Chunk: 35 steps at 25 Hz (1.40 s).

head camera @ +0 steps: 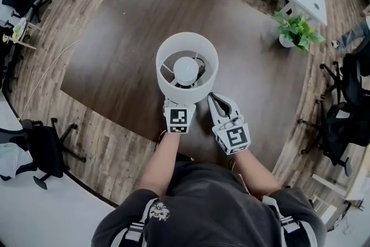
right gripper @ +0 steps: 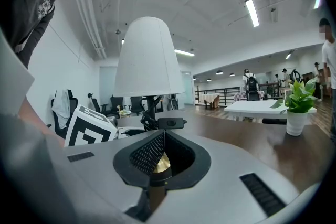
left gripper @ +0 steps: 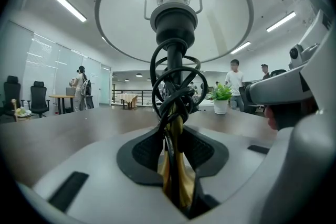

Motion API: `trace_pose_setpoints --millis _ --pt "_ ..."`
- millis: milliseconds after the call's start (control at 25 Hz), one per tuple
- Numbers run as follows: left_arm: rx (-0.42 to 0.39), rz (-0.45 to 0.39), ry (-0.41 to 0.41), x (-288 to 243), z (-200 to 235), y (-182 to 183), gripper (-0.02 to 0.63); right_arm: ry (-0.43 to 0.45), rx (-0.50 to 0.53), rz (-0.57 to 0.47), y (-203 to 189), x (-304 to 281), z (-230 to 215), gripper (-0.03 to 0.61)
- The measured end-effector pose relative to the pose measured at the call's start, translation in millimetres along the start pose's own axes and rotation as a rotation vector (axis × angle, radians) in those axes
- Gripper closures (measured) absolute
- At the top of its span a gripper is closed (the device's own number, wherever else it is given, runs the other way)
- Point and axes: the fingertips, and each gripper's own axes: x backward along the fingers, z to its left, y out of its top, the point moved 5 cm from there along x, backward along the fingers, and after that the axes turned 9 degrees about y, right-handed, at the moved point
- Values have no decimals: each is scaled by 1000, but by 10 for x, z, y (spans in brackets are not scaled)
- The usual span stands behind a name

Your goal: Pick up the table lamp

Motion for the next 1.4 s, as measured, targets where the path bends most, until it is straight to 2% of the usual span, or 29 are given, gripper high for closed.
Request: trace_pose_setpoints --millis 560,1040,1400 --pt "22 -17 -10 67 -16 137 512 -49 18 -14 12 107 -39 552" --pt "60 -36 16 233 3 634 512 -74 36 -87 265 366 -47 552" --pt "66 -68 40 536 88 1211 512 -63 64 -178 815 537 82 552"
